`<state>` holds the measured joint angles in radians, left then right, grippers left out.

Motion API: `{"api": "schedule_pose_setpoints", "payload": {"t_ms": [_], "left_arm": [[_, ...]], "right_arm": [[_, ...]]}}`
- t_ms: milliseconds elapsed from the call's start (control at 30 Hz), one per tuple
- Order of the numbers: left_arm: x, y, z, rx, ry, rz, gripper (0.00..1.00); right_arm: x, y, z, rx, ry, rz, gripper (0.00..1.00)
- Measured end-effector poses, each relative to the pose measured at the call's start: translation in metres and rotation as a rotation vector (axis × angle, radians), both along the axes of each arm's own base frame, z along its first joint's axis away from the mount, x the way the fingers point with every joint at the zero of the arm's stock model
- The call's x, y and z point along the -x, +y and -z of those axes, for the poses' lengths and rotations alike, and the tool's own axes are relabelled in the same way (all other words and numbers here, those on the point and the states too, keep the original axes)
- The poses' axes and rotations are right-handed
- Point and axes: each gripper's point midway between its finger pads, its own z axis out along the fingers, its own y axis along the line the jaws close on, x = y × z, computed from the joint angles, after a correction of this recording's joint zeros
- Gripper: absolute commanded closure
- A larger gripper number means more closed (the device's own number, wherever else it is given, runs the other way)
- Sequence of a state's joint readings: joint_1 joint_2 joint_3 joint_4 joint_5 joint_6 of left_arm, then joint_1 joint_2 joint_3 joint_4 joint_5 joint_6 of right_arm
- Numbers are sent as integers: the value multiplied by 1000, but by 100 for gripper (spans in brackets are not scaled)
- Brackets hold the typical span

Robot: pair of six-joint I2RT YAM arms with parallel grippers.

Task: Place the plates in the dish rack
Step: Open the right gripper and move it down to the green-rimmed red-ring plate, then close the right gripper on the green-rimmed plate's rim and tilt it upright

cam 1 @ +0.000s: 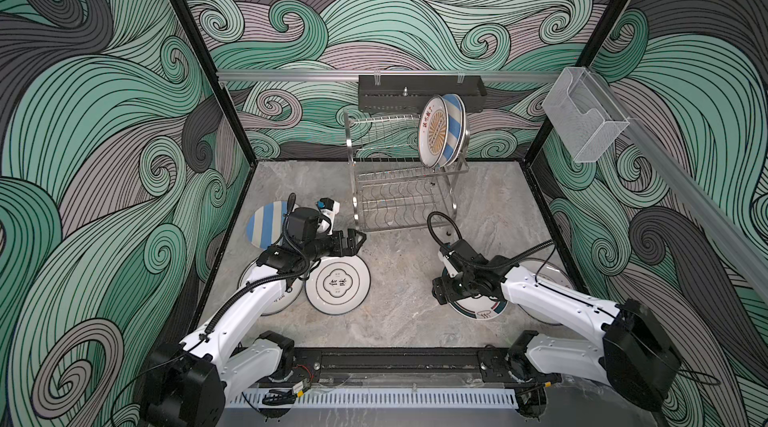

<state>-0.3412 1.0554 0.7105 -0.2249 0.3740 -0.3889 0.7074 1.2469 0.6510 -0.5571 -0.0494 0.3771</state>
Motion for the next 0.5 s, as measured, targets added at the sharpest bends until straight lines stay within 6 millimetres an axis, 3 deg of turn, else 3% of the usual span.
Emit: {"api": "schedule_pose_setpoints", "payload": {"t_ms": [300, 500], "left_arm": [[3, 0, 7, 1, 20, -1, 1], [2, 0, 6, 9, 20, -5, 1]], "right_arm": [[-5, 12, 18, -5, 46, -17, 14], [-16, 29, 15, -43, 45, -35, 14]]}}
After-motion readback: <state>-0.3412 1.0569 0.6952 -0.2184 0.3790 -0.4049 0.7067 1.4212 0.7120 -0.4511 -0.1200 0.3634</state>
